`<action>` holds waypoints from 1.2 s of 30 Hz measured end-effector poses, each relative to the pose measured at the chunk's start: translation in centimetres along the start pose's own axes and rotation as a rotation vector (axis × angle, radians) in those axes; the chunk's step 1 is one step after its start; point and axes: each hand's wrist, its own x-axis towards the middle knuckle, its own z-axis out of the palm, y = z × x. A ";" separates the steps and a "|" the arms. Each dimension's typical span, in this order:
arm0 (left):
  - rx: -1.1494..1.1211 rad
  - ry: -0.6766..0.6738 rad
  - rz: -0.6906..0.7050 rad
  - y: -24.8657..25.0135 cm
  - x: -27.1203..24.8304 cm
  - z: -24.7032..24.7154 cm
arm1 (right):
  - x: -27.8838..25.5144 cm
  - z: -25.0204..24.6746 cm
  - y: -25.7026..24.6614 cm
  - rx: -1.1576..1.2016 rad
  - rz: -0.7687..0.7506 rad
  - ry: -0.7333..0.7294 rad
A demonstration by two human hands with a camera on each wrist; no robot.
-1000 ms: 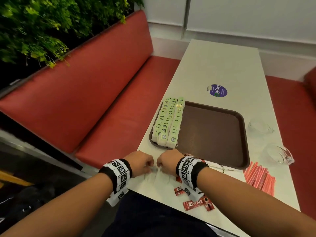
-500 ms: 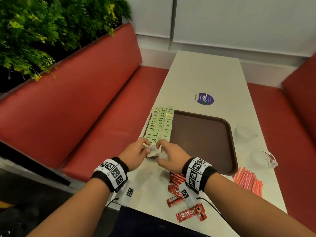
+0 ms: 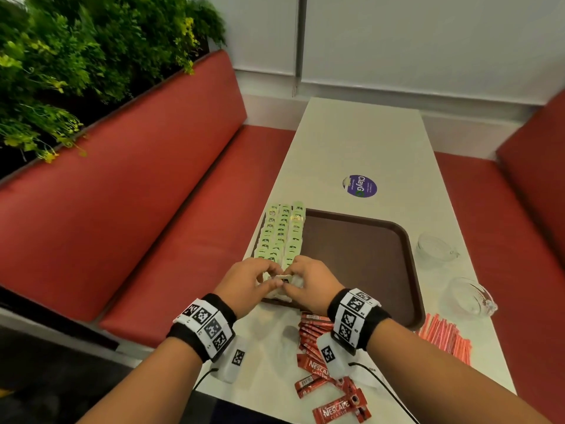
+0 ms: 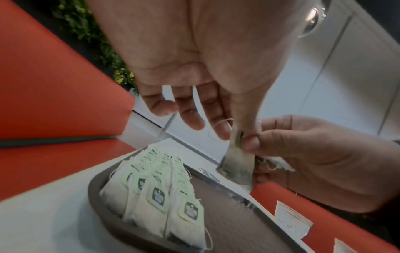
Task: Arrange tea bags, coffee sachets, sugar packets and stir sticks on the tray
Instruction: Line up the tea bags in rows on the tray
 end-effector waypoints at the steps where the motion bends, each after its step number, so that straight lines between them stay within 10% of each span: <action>1: 0.024 0.016 0.006 0.0 0.3 -0.1 | 0.3 0.0 0.1 0.006 0.002 0.002; 10: -0.102 0.152 -0.241 -3.4 2.5 -0.6 | 2.1 -1.0 0.0 0.121 0.151 -0.046; 15: 0.113 -0.044 -0.398 -6.0 3.1 0.8 | 2.2 -0.7 1.4 0.142 0.259 -0.060; 36: 0.152 -0.063 -0.326 -6.9 3.0 1.9 | 2.5 -0.6 2.8 0.210 0.347 -0.090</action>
